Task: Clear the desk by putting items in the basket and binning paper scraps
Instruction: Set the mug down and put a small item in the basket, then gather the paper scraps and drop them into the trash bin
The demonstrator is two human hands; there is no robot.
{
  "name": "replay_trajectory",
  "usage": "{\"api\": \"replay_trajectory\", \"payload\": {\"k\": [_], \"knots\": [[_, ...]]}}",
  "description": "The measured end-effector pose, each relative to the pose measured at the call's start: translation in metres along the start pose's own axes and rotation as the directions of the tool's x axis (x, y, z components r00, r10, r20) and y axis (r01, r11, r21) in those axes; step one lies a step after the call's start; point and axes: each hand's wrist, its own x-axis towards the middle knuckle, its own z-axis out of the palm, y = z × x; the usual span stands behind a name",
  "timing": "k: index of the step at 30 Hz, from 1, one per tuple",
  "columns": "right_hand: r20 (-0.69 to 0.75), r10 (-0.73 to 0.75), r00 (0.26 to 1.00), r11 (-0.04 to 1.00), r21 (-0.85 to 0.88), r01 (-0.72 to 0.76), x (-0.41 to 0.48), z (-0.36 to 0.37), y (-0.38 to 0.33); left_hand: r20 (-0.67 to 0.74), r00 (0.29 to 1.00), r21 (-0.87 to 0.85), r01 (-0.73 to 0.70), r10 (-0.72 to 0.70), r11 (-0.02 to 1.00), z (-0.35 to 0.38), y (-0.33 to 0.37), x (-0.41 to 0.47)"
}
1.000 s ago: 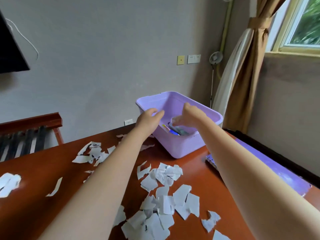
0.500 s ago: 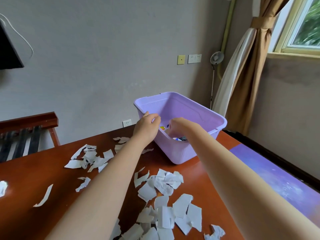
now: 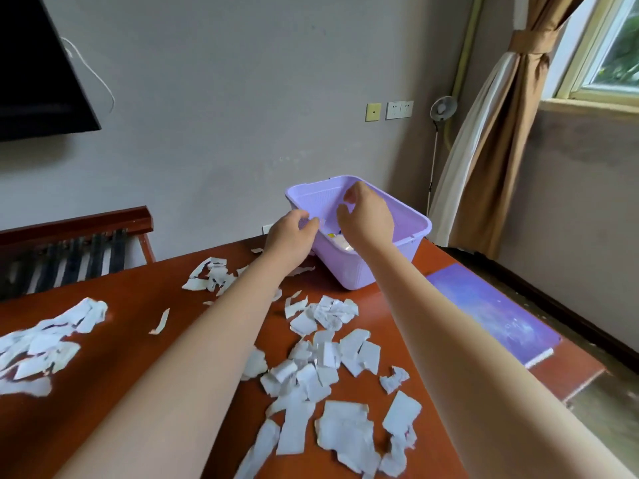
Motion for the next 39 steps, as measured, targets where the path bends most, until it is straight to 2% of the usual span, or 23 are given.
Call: {"api": "replay_trajectory", "payload": {"k": [2,6,10,14,20,25,27,29,31,33,36,39], "knots": [[-0.066,-0.048,0.997,0.998,0.046,0.052,-0.029,-0.013,-0.004,-0.046,0.999,-0.019,0.010,-0.010,1.000,-0.007,-0.003,-0.027],[-0.058,-0.046,0.997,0.995,0.083,0.051,-0.084,-0.037,0.001,-0.067,0.997,-0.071,0.028,-0.032,0.997,-0.016,-0.004,-0.083],[0.043,-0.022,0.999,0.996,0.092,0.018,-0.138,-0.047,0.001,-0.068,0.995,-0.149,0.065,-0.076,0.987,-0.028,-0.012,-0.129],[0.143,-0.016,0.990,0.995,0.100,0.001,-0.190,-0.041,-0.005,-0.069,0.989,-0.156,0.121,-0.134,0.980,-0.042,-0.036,-0.170],[0.309,-0.035,0.950,0.999,0.011,0.033,-0.256,-0.020,-0.008,-0.072,0.970,-0.178,0.218,-0.234,0.960,-0.052,-0.073,-0.225],[0.344,-0.012,0.939,0.995,-0.093,0.047,-0.290,-0.009,0.007,-0.127,0.952,0.020,0.284,-0.279,0.959,-0.046,-0.118,-0.253],[0.317,-0.041,0.948,0.989,-0.125,0.084,-0.297,-0.009,0.021,-0.143,0.961,0.067,0.247,-0.236,0.967,-0.036,-0.133,-0.260],[0.321,-0.062,0.945,0.971,-0.199,0.132,-0.301,-0.009,0.037,-0.118,0.981,0.212,0.179,-0.156,0.961,-0.026,-0.142,-0.266],[0.354,-0.043,0.934,0.950,-0.275,0.148,-0.304,-0.008,0.049,-0.046,0.996,0.410,0.093,-0.082,0.907,-0.017,-0.149,-0.270],[0.368,-0.023,0.929,0.940,-0.307,0.145,-0.303,-0.004,0.056,-0.002,0.999,0.526,0.042,-0.048,0.849,-0.007,-0.154,-0.273],[0.386,-0.073,0.920,0.932,-0.302,0.201,-0.299,0.003,0.054,0.007,0.998,0.584,0.050,-0.067,0.810,0.003,-0.161,-0.271],[0.384,-0.138,0.913,0.954,-0.195,0.226,-0.293,0.006,0.052,-0.023,0.999,0.621,0.049,-0.044,0.783,0.005,-0.163,-0.263]]}}
